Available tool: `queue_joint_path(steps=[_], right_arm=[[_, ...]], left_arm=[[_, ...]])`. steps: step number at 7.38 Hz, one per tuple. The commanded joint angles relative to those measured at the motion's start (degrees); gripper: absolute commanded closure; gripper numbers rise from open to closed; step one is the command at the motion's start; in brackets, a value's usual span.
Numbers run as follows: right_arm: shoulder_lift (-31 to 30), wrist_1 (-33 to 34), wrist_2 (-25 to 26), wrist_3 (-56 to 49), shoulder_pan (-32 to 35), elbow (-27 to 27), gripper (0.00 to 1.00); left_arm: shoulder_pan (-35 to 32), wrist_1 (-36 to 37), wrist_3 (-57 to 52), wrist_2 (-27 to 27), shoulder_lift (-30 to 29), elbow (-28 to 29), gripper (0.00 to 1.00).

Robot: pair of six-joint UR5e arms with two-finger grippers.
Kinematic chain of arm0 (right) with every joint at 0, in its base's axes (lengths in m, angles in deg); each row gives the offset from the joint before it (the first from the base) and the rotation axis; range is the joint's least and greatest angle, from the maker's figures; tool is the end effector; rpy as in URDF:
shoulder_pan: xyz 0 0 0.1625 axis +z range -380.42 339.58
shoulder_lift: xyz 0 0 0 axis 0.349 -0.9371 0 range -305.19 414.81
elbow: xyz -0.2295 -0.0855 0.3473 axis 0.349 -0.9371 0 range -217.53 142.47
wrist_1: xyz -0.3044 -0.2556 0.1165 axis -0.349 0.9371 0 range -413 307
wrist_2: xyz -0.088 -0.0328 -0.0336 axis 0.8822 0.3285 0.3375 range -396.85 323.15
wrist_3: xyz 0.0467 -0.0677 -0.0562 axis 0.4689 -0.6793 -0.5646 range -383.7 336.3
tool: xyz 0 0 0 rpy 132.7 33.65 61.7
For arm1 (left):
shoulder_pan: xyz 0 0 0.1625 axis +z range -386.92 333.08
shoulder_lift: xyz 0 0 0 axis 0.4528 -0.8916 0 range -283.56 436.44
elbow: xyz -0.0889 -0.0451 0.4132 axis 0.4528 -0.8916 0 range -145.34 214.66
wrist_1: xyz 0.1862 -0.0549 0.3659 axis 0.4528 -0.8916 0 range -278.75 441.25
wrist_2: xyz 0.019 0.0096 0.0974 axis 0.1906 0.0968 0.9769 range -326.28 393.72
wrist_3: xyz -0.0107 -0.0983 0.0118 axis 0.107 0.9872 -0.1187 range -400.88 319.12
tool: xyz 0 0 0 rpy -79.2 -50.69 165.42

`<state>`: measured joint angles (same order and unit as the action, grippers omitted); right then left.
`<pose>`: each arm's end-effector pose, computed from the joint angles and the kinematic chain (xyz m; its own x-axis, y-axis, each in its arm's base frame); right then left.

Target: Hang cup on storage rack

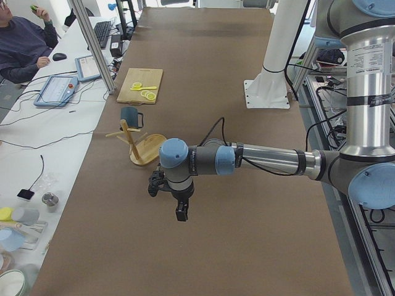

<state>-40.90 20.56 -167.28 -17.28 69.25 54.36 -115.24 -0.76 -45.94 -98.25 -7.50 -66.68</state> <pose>0.0661 -0.4633 0.6637 0.7562 -0.0361 0.6533 -0.0794 0.9860 0.1464 -0.0536 -0.4434 0.6278 0.7385 0.0783 -0.6696 -0.0949 0.9954 0.0118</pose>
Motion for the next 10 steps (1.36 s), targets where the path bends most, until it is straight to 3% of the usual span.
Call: queue_joint_path(steps=[1,8,10], right_arm=[[0.0,0.0,0.2,0.0,-0.6,0.3,0.00],[0.3,-0.2,3.5,-0.2,-3.7,0.7,0.00],[0.2,0.7,3.5,-5.1,-4.2,1.8,0.00]], left_arm=[[-0.3,-0.4,-0.1,-2.2,0.1,-1.0,0.01],[-0.3,-1.2,-0.6,-1.5,0.4,-1.2,0.01],[-0.3,-1.2,-0.5,-1.5,0.4,-1.1,0.01]])
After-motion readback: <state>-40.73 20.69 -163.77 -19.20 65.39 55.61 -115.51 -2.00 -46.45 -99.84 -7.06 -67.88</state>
